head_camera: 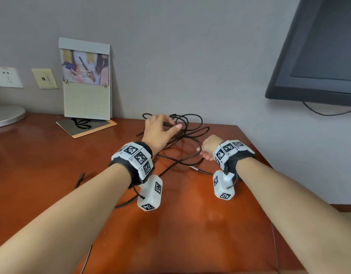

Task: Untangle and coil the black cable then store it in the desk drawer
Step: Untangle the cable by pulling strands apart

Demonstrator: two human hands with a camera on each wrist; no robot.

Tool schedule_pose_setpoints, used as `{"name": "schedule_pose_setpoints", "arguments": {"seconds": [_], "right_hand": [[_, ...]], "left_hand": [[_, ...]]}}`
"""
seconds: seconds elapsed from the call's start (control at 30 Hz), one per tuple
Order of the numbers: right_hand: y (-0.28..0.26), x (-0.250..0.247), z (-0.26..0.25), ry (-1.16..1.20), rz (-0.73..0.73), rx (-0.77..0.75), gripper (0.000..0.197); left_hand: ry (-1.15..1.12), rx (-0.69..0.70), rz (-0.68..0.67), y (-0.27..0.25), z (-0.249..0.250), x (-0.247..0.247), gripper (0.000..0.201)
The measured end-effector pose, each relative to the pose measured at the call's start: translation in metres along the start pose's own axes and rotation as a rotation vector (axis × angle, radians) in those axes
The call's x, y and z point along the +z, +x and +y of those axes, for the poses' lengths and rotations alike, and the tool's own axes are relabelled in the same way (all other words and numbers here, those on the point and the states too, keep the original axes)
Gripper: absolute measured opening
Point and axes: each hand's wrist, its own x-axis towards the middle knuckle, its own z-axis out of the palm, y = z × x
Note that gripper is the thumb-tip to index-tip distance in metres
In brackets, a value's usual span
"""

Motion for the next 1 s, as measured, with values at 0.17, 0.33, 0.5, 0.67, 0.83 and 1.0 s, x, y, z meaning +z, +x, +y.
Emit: {"name": "schedule_pose_setpoints", "arguments": {"seconds": [0.17, 0.33, 0.5, 0.67, 0.83, 1.0], "right_hand": [[-0.027, 0.004, 0.020, -0.227, -0.115, -0.120, 0.025], [-0.035, 0.018, 0.035, -0.538, -0.095, -0.193, 0.040], [-0.047, 0.017, 0.044, -0.586, -0.024, -0.242, 0.039], [-0.051, 0.006, 0.059, -0.292, 0.120, -0.384, 0.016], [-0.045, 0.002, 0.070, -0.082, 0.231, -0.498, 0.013], [-0.036, 0.002, 0.059, 0.023, 0.306, -0.608, 0.007]], "left_hand": [[-0.037, -0.001, -0.507, -0.023, 0.015, 0.019, 0.075], [0.316, 0.097, -0.827, -0.036, 0.014, 0.041, 0.030], [0.376, -0.037, -0.794, -0.036, 0.003, 0.044, 0.054], [0.416, -0.052, -0.643, -0.034, -0.003, 0.049, 0.063], [0.367, -0.150, -0.580, -0.032, -0.017, 0.054, 0.074], [0.430, -0.205, -0.665, -0.016, -0.018, 0.058, 0.075]]}}
